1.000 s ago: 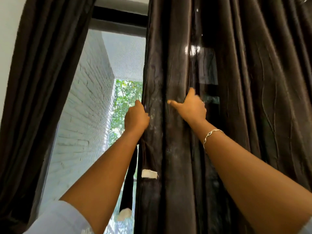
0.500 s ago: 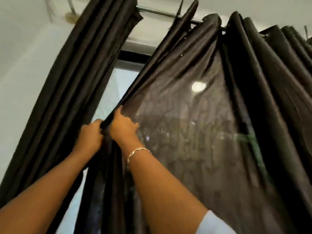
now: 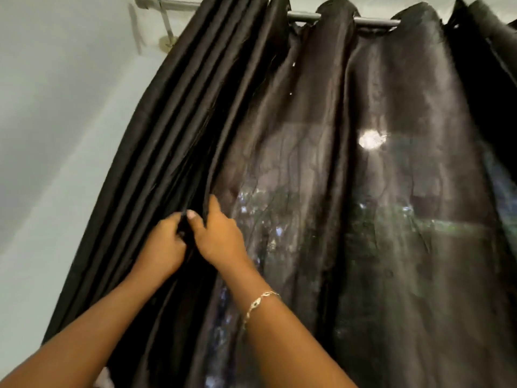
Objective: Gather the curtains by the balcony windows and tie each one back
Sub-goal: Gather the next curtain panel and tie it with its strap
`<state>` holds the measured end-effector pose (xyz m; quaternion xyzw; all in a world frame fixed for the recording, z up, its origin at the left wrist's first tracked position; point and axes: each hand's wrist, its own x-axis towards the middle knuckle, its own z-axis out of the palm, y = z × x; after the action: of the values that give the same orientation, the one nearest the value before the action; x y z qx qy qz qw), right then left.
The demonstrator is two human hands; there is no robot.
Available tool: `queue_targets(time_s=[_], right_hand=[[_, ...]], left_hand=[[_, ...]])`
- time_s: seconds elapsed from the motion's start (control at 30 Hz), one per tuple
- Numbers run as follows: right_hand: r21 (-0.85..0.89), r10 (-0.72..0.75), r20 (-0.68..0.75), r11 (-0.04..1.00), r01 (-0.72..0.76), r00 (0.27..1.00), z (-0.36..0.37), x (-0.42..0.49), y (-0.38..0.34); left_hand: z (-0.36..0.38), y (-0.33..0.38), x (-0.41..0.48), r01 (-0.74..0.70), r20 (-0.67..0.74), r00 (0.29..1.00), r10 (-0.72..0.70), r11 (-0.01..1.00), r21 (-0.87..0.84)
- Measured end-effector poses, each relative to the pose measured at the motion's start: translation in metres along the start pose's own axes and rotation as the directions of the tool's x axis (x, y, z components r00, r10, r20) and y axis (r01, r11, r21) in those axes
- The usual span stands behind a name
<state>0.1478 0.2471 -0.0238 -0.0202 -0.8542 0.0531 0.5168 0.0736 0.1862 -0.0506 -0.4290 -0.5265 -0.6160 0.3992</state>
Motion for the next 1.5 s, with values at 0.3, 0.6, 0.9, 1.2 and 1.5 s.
queue_targets(time_s=[0.3,0.6,0.9,1.2,1.5], right_hand=[[0.096,0.085,-0.267,0.993,-0.061,0.960,-0.088,-0.044,0.064],[-0.119,-0.017,-0.611,0.990,-0.071,0.792,-0.158,-0.064,0.092],[-0.139,0.162,-0.375,0.963,-0.229,0.913,-0.175,-0.079,0.104],[0.041,0.269,-0.328,0.962,-0.271,0.905,-0.149,-0.079,0.107],[-0.166,0.246,-0.434,0.924,-0.345,0.867,-0.139,-0.071,0.111]], left_hand=[[0.023,0.043,-0.028,0.002,-0.077,0.997,0.002,0.999,0.039],[0.042,0.086,-0.032,0.123,-0.031,0.992,-0.123,0.992,-0.001],[0.050,0.092,-0.034,0.208,-0.031,0.978,-0.207,0.976,0.057],[0.043,0.095,-0.038,0.001,0.011,1.000,-0.001,1.000,0.018],[0.044,0.092,-0.037,0.103,0.070,0.991,-0.112,0.987,0.120]])
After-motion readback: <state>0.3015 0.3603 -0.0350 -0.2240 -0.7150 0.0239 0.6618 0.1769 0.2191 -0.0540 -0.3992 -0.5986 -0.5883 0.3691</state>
